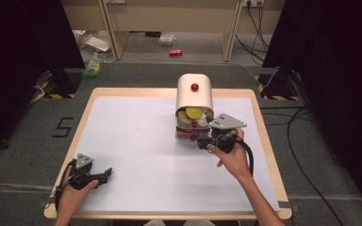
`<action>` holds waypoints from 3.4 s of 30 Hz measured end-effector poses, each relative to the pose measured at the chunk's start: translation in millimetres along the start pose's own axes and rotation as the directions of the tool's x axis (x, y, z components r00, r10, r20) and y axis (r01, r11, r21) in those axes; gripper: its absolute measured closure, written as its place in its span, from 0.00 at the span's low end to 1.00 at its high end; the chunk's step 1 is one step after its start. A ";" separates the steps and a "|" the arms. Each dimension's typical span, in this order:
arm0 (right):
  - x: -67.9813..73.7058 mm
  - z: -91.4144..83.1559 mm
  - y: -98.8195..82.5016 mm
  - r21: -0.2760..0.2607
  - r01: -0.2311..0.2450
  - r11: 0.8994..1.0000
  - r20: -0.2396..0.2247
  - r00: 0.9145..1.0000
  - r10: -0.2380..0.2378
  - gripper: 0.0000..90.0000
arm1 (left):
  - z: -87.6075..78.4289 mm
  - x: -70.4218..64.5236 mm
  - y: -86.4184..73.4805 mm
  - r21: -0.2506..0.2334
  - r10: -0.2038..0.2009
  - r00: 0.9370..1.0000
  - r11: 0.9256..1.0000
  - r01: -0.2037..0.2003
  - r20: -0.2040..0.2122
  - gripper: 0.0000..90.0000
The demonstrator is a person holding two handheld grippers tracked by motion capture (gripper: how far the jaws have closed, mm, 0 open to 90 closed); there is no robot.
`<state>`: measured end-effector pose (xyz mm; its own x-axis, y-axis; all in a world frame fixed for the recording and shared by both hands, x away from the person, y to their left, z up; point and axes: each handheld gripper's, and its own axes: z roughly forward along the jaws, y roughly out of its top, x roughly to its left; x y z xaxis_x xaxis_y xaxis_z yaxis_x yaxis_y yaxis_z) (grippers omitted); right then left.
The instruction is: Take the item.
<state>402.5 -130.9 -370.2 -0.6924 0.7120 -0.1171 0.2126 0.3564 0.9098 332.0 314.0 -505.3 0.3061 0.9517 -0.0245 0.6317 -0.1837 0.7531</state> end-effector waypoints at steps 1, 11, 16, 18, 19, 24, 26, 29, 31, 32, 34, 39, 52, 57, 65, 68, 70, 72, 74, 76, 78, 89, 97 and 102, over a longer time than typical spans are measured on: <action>0.1 0.7 1.0 -0.001 0.002 1.000 0.003 1.000 -0.002 0.29 | 0.0 0.0 0.0 0.000 0.000 1.000 1.000 0.000 0.000 0.15; -5.5 14.2 8.0 -0.013 -0.010 1.000 0.005 1.000 0.010 0.30 | 0.0 0.0 0.0 0.000 0.000 1.000 1.000 0.000 0.000 0.15; -5.5 21.7 9.4 -0.002 -0.008 1.000 0.002 1.000 0.008 0.30 | 0.0 0.0 0.0 0.000 0.000 1.000 1.000 0.000 0.000 0.15; -5.1 24.8 8.6 0.010 0.000 1.000 0.007 1.000 0.000 0.30 | 0.0 0.0 -0.1 -0.001 0.000 1.000 1.000 0.000 0.000 0.15; -5.2 26.2 7.9 0.015 0.003 1.000 0.008 1.000 -0.003 0.30 | 0.1 -0.1 -0.1 -0.001 0.000 1.000 1.000 0.000 -0.001 0.15; -5.4 31.4 4.3 0.027 0.000 1.000 0.006 1.000 0.000 0.30 | 0.1 -0.1 -0.1 -0.001 0.000 1.000 1.000 0.000 -0.001 0.15; -5.1 31.4 4.1 0.028 0.001 1.000 0.004 1.000 -0.001 0.29 | 0.1 -0.1 -0.1 -0.001 0.000 1.000 1.000 0.000 -0.001 0.15; -5.2 30.5 4.6 0.039 0.006 0.999 -0.001 1.000 -0.006 0.29 | 0.0 -0.1 -0.1 -0.001 0.000 1.000 1.000 0.000 -0.001 0.15; -4.1 29.5 4.8 0.041 0.008 0.999 -0.003 1.000 -0.008 0.29 | 0.0 -0.1 -0.1 -0.001 0.000 1.000 1.000 0.000 -0.001 0.15; -4.1 29.5 4.8 0.041 0.008 0.999 -0.003 1.000 -0.008 0.29 | 0.0 0.0 -0.1 0.000 0.000 1.000 1.000 0.000 0.000 0.15; -3.6 28.1 5.2 0.044 0.007 0.999 -0.009 1.000 -0.007 0.29 | 0.1 -0.1 -0.1 -0.001 0.000 1.000 1.000 0.000 -0.001 0.15; -1.7 26.6 3.6 0.043 0.019 0.999 -0.005 1.000 -0.019 0.29 | -0.2 0.1 -0.1 0.001 0.003 1.000 1.000 -0.003 -0.001 0.15; 10.3 11.4 -2.9 0.053 0.040 0.998 -0.041 0.998 -0.038 0.29 | -0.2 0.1 -0.1 0.001 0.003 1.000 1.000 -0.003 -0.001 0.15; 15.6 6.2 -6.2 0.054 0.054 0.997 -0.044 0.998 -0.052 0.29 | 0.0 -0.1 -0.1 -0.001 0.000 1.000 1.000 0.000 -0.001 0.15; 23.0 -2.3 -11.3 0.061 0.068 0.996 -0.062 0.996 -0.064 0.29 | -0.2 0.1 -0.1 0.002 0.003 1.000 1.000 -0.003 -0.001 0.15; 25.2 -3.8 -12.3 0.062 0.075 0.995 -0.062 0.996 -0.071 0.29 | -0.2 0.0 -0.1 0.001 0.003 1.000 1.000 -0.003 -0.001 0.15; 26.9 -4.7 -13.4 0.061 0.083 0.995 -0.058 0.995 -0.079 0.29 | -0.2 0.1 -0.1 0.002 0.003 1.000 1.000 -0.003 -0.001 0.15; 28.2 -5.7 -14.3 0.063 0.087 0.994 -0.058 0.995 -0.084 0.29 | -0.2 0.1 -0.1 0.001 0.003 1.000 1.000 -0.003 -0.001 0.15; 29.5 -6.8 -14.9 0.064 0.088 0.994 -0.060 0.995 -0.084 0.29 | -0.2 0.0 -0.1 0.001 0.003 1.000 1.000 -0.003 -0.001 0.15; 31.0 -7.9 -15.8 0.066 0.092 0.994 -0.061 0.994 -0.088 0.29 | -0.2 0.1 -0.1 0.001 0.003 1.000 1.000 -0.003 -0.001 0.15; 32.3 -9.0 -16.5 0.069 0.096 0.993 -0.062 0.994 -0.092 0.29 | -0.2 0.1 -0.1 0.001 0.003 1.000 1.000 -0.003 -0.001 0.15; 35.7 -14.8 -21.4 0.071 0.114 0.991 -0.050 0.993 -0.111 0.32 | -0.2 0.0 -0.1 0.001 0.003 1.000 1.000 -0.003 -0.001 0.15; 33.8 -17.6 -23.3 0.069 0.102 0.992 -0.052 0.994 -0.099 0.33 | -0.2 0.1 -0.1 0.001 0.003 1.000 1.000 -0.003 -0.001 0.15; 34.3 -17.7 -23.1 0.071 0.101 0.992 -0.054 0.994 -0.097 0.33 | -0.2 0.1 -0.1 0.001 0.003 1.000 1.000 -0.003 -0.001 0.15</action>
<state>361.6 -125.4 -388.2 -0.7461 0.6400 -0.1835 0.1898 0.4686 0.8628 331.8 314.2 -505.2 0.3076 0.9513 -0.0213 0.6316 -0.1874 0.7523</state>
